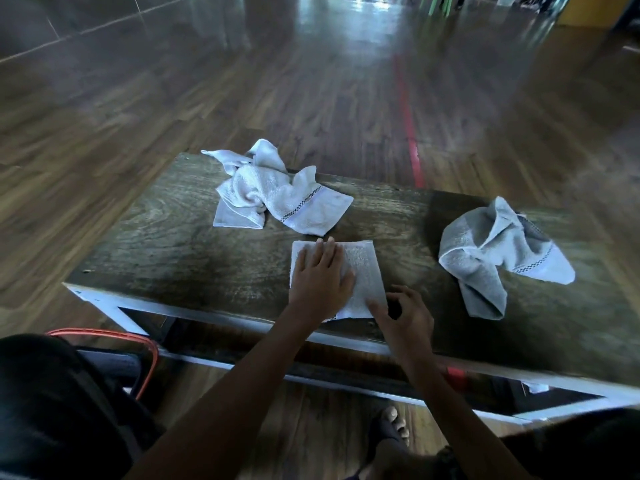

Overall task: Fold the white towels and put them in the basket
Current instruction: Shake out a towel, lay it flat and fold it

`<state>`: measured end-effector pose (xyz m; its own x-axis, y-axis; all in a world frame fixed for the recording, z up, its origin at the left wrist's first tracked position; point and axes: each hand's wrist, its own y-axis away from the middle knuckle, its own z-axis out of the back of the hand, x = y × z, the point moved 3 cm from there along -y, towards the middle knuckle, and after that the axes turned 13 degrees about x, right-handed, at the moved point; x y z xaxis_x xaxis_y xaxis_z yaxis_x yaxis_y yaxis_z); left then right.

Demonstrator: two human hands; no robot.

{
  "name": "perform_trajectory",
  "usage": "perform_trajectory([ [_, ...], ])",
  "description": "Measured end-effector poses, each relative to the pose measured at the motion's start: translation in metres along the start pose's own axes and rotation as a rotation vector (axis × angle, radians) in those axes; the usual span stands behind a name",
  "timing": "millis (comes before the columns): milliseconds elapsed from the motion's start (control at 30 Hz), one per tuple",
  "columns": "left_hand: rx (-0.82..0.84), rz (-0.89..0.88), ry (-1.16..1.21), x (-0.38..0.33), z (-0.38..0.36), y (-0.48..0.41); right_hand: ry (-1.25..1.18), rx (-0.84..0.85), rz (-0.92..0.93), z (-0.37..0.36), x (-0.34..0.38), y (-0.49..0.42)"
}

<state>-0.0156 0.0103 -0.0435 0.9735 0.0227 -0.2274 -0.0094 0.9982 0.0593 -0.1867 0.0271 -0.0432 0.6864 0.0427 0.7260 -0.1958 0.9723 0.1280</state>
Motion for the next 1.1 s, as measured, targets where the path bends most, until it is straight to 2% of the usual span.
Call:
perform_trajectory([
  [133,-0.001,0.019,-0.006,0.001,-0.001,-0.003,-0.017,0.002,-0.014,0.003,0.003,-0.003],
  [633,-0.040,0.012,0.003,0.003,-0.002,-0.002,0.135,0.190,-0.156,0.009,0.013,-0.003],
  [867,-0.060,0.013,0.012,0.002,0.000,-0.001,-0.146,0.331,-0.157,0.014,0.018,-0.002],
  [1100,-0.060,0.018,-0.008,0.001,0.000,0.000,0.022,0.335,-0.090,0.014,0.022,-0.001],
])
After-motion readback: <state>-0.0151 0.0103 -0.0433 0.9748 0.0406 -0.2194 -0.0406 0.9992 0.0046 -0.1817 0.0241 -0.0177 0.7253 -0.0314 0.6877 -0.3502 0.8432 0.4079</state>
